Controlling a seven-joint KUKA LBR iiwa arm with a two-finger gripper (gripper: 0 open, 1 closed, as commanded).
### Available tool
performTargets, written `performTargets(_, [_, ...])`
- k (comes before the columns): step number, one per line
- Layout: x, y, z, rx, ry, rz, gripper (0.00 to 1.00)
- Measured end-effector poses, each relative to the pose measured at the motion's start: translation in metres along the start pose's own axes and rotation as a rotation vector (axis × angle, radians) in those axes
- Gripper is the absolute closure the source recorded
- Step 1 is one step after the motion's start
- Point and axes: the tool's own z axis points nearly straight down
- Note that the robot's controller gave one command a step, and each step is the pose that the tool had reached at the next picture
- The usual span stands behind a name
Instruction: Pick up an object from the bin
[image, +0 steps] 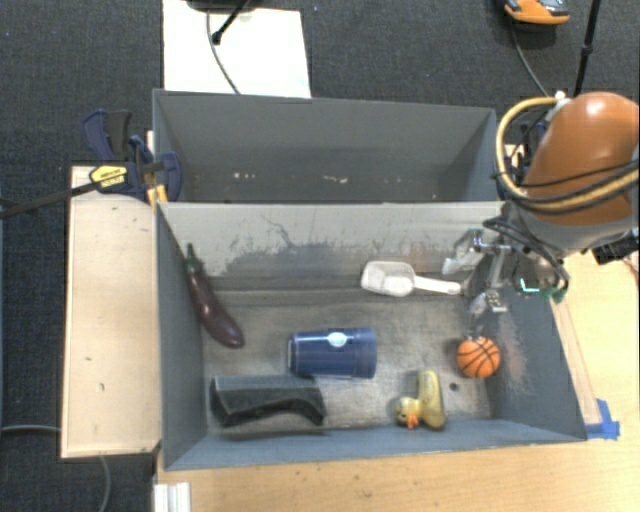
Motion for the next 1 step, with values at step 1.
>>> performTargets(1, [-0.0016, 0.0002, -0.0041, 0.001, -0.008, -0.002, 0.0])
